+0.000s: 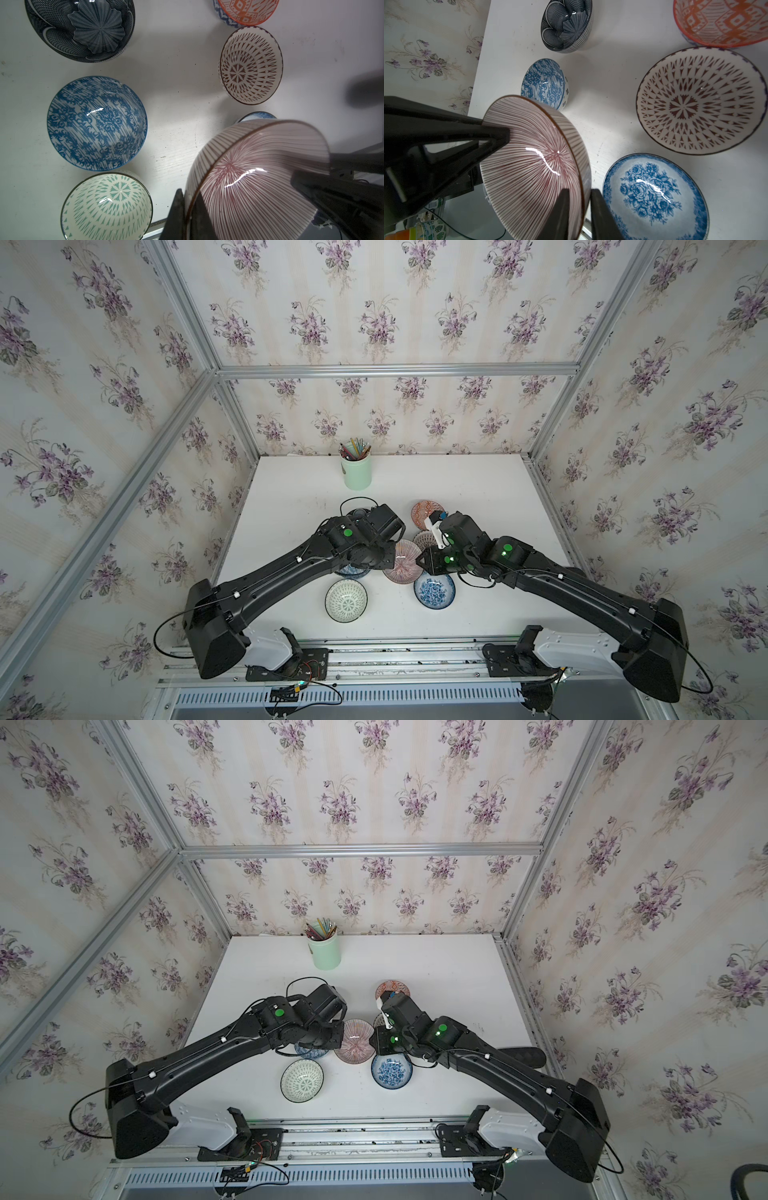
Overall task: Stack the bowls
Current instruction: Pick up the bowl from the center of the board.
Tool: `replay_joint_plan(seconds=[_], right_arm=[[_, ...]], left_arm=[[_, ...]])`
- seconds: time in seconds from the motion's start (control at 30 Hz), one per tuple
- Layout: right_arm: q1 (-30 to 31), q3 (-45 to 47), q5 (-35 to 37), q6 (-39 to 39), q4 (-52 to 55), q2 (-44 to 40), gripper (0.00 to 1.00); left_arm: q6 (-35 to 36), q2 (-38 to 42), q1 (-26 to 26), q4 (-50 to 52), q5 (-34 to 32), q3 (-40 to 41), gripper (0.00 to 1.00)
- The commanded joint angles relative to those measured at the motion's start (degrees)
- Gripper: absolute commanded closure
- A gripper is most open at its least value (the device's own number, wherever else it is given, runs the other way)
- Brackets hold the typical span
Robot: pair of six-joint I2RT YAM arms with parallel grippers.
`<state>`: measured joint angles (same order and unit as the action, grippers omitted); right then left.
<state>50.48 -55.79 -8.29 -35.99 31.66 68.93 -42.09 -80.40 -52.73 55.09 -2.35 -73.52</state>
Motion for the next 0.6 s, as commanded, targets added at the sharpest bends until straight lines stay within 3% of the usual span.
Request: replay_joint_plan(seconds=[0.0, 0.23, 0.33, 0.43, 0.57], right_arm=[[0.3, -1.1, 2.3, -0.1, 1.1, 1.0, 0.83], [0.5, -3.6, 4.8, 0.4, 3.5, 3.3, 0.92], [0.5, -4.2, 4.3, 0.5, 3.4, 4.2, 1.00], [0.5, -5.2, 4.4, 1.1, 3.7, 5.0, 1.00], [0.5, -7.6, 4.6, 2.6, 5.4, 7.0, 1.00]], left_arm=[[-0.4, 0.1, 0.0, -2.2, -0.3, 0.1, 1.00], [-0.7, 0.5, 0.0, -2.5, -0.3, 0.5, 1.00], [-1.0, 0.4, 0.0, -2.9, 0.2, 0.8, 1.00], [-1.2, 0.7, 0.0, -3.1, 0.6, 1.1, 1.00], [-0.9, 2.6, 0.0, -2.9, 0.2, 1.7, 0.48]])
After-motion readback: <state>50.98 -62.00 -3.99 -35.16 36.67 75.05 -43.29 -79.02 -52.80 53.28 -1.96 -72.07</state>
